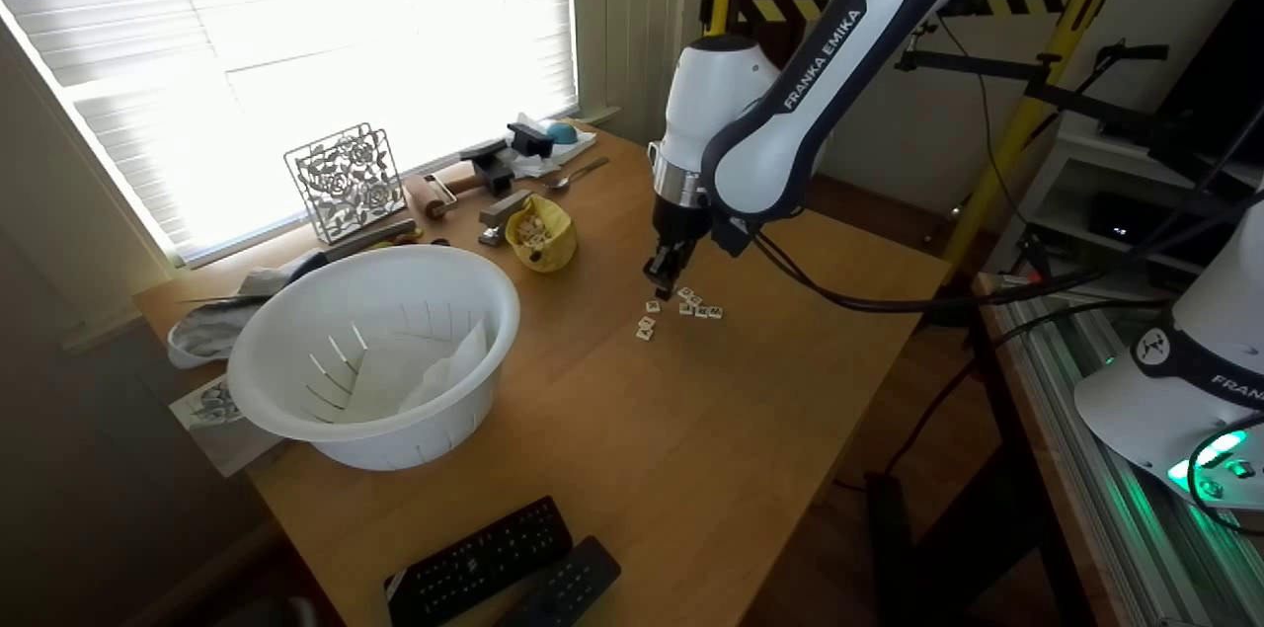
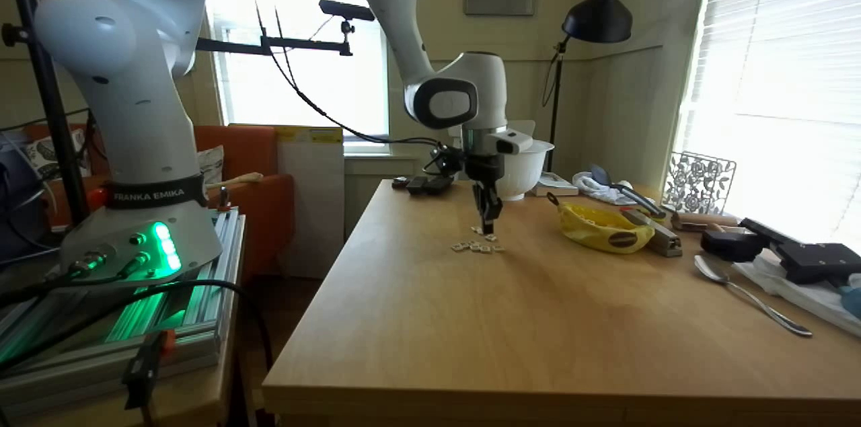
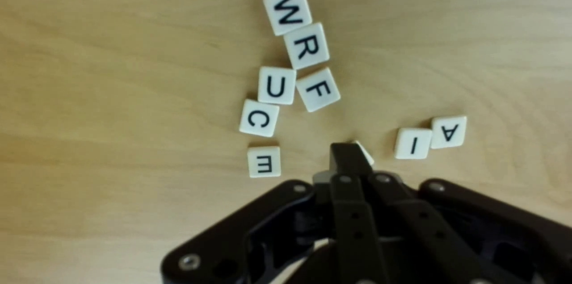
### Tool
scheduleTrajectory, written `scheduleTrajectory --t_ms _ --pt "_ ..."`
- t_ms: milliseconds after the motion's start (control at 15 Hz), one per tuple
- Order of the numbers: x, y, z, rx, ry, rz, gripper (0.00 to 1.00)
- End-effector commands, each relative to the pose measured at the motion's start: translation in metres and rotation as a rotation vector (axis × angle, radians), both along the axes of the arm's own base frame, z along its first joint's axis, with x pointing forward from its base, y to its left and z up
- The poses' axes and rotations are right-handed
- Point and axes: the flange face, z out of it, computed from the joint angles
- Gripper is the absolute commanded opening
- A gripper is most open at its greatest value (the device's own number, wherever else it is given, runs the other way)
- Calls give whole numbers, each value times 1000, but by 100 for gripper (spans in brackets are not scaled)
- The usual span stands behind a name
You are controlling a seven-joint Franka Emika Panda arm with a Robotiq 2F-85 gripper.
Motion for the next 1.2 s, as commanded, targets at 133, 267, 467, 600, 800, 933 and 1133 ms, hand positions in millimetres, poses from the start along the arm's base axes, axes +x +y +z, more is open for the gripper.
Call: scheduleTrajectory --t_ms 133,267,467,600,800,933,1133 --pt "11 -2 -7 35 -43 -175 0" --pt "11 -3 -9 40 -48 -213 0" --pt "12 -2 -12 51 -51 -268 0" --pt "13 -1 -14 56 -50 -292 0" --pt "13 1 -16 63 -45 -314 0" --pt "13 2 -18 52 -39 -291 0" --pt "12 7 -19 49 -19 -234 0"
